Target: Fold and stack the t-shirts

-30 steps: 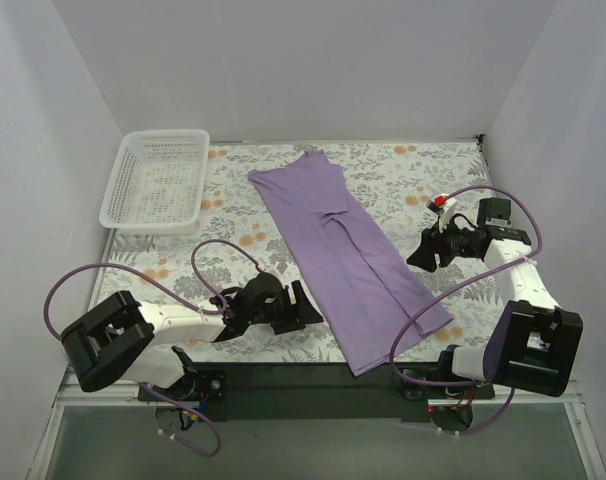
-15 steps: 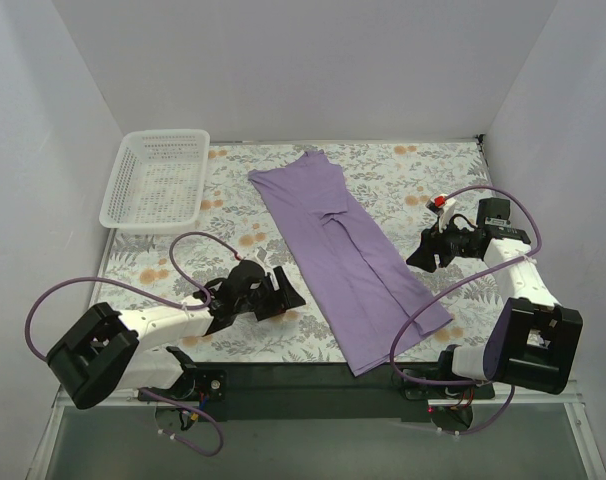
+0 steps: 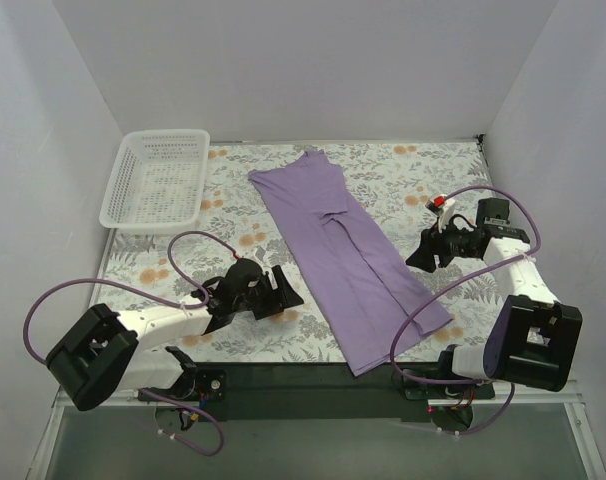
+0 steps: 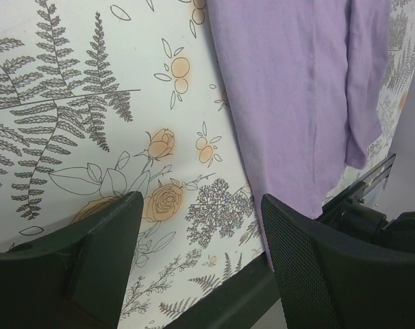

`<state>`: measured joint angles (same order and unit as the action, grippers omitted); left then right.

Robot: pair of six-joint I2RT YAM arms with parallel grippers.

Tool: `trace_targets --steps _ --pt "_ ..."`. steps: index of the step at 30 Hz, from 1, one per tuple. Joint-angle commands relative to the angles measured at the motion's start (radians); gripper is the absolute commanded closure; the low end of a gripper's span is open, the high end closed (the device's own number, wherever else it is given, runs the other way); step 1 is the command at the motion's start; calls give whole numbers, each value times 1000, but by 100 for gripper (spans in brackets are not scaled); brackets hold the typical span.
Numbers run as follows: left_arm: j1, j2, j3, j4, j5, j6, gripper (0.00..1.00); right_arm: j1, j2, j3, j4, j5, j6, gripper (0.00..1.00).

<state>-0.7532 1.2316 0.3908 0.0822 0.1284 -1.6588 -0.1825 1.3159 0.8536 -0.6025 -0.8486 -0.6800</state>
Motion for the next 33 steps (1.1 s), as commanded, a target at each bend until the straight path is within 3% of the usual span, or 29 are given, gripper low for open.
trace_targets --steps 1,14,22,28,33 --pt "11 -30 2 2 7 21 31 -3 3 -1 10 -32 10 37" --pt "46 -76 -7 -15 17 57 30 -3 23 1 12 -35 13 37" --pt "132 -80 54 -56 91 140 20 -3 42 7 13 -38 14 37" --pt "233 -63 252 -221 132 287 18 5 91 99 9 -29 16 36" --pt "268 -38 454 -390 -25 484 14 57 237 280 6 -36 75 35"
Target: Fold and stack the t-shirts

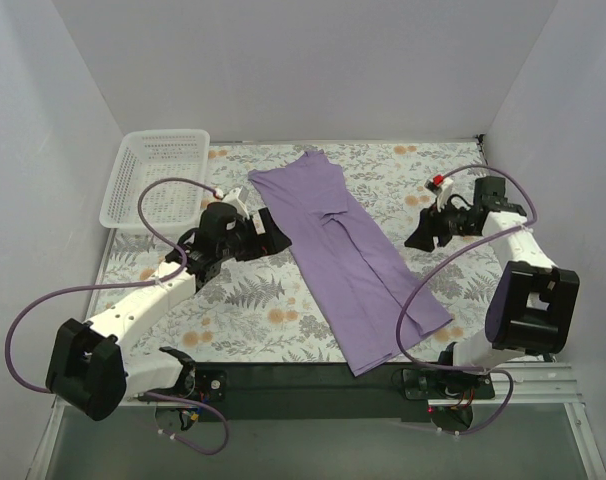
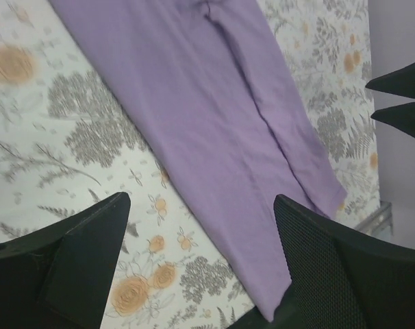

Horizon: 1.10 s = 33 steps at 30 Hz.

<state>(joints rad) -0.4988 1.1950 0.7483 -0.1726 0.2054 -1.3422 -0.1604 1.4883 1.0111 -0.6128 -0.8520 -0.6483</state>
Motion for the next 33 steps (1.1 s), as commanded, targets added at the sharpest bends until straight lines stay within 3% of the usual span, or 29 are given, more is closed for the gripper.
trace_targets --steps 1,9,15,19,24,33 --pt "17 0 109 -143 -127 201 14 48 94 154 18 -36 79 35" --pt "22 -78 30 -96 -244 400 14 216 490 598 103 30 390 35" --pt "22 -133 -15 -57 -258 434 13 274 809 955 247 74 851 35" --pt "22 -135 -21 -59 -262 439 13 278 949 1081 396 84 1067 35" --pt "22 -123 -21 -54 -265 439 14 285 1060 1138 479 103 1216 38" --pt "22 -103 -21 -51 -270 440 13 305 1162 1161 533 119 1314 44"
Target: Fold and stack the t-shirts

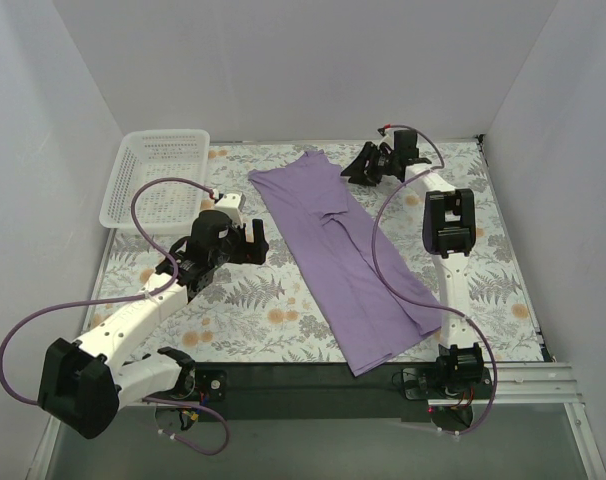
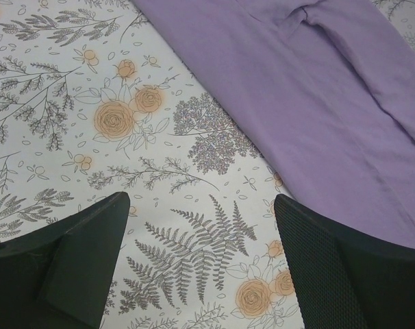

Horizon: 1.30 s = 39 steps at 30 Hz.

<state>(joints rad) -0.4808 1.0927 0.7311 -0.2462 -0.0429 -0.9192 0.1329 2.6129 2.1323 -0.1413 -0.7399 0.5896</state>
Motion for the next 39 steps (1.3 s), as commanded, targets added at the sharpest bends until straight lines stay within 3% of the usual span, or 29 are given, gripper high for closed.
trace_targets --steps 1,13,26,39 --pt "4 -1 -4 22 -25 17 14 10 44 38 80 -4 87 45" --pt "2 -1 -10 33 -20 13 14 13 91 0 227 -58 262 50" --pt "4 19 -15 33 -23 6 14 1 125 28 275 -62 300 79" --pt "4 45 -10 28 -17 3 14 -24 122 40 348 -90 340 91"
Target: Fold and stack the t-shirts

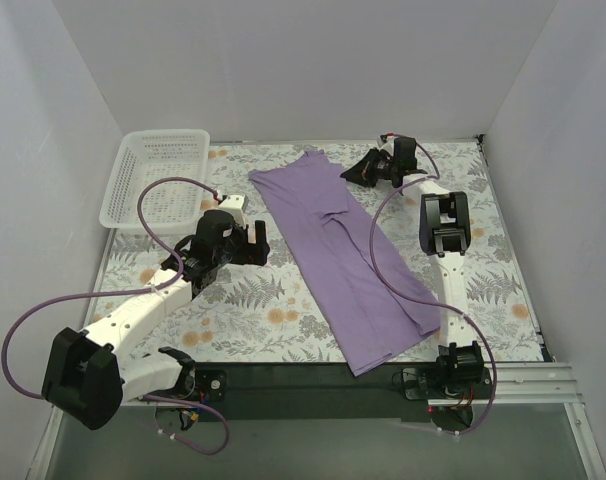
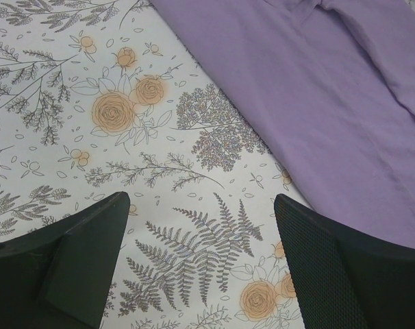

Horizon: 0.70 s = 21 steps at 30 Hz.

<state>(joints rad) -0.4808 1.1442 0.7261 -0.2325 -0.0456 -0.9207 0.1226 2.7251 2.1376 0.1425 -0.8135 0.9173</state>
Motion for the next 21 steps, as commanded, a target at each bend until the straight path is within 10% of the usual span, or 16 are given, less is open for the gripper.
trace_targets --steps 1,21 --pt "4 -8 -7 15 -14 3 13 -15 8 39 68 -16 12 92" --pt "4 -14 -8 16 -2 2 14 11 -25 58 101 -76 -41 96"
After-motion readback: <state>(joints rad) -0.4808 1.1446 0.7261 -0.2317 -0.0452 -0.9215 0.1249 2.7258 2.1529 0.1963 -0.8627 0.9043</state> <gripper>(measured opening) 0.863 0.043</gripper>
